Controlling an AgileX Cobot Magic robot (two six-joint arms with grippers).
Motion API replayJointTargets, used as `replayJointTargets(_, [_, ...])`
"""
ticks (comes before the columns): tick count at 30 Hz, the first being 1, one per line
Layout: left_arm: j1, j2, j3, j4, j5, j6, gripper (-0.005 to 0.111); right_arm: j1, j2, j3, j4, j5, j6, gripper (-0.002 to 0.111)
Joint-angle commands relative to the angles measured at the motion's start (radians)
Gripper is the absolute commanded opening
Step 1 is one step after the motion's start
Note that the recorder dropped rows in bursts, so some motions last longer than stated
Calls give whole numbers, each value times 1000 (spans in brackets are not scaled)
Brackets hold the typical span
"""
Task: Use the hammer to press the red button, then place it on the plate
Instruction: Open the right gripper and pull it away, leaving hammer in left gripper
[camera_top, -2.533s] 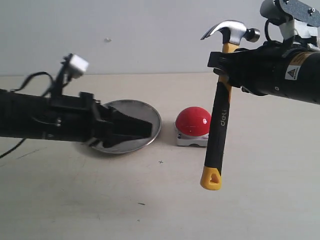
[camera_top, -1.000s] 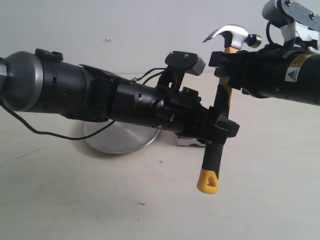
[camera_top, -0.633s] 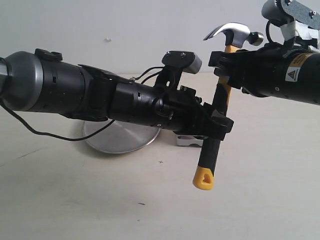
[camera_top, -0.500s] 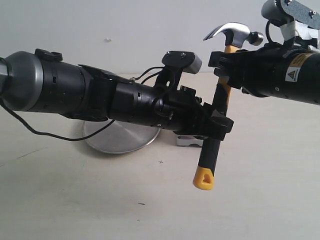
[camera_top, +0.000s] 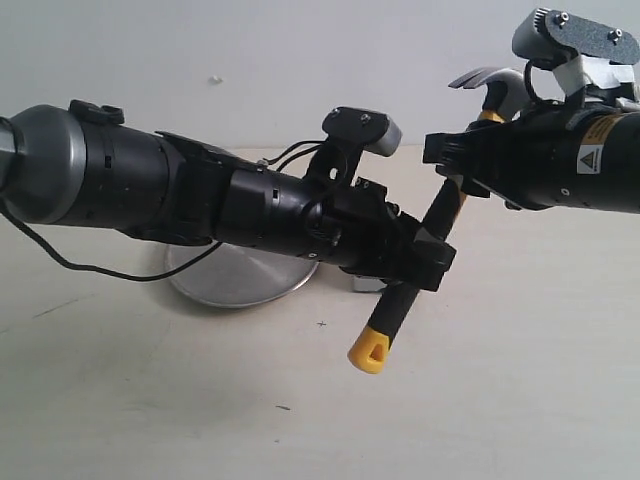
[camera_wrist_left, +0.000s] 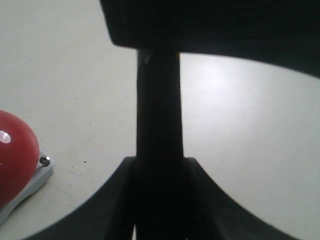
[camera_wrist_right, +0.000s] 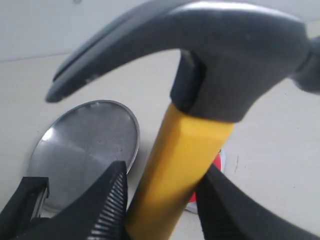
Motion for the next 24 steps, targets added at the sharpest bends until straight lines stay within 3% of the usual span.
replayJointTargets(1, [17, -13, -9, -17, 31, -10, 0, 1, -9, -9, -12, 13, -27, 43])
replayJointTargets(9, [90, -14, -9, -17, 17, -91, 0, 1, -9, -9, -5, 120, -29, 44])
replayJointTargets(20, [160, -23, -9, -17, -41, -176, 0, 1, -9, -9, 9, 214, -31, 65])
replayJointTargets(24, [164, -52, -9, -17, -80, -175, 0, 1, -9, -9, 56, 248, -101, 68])
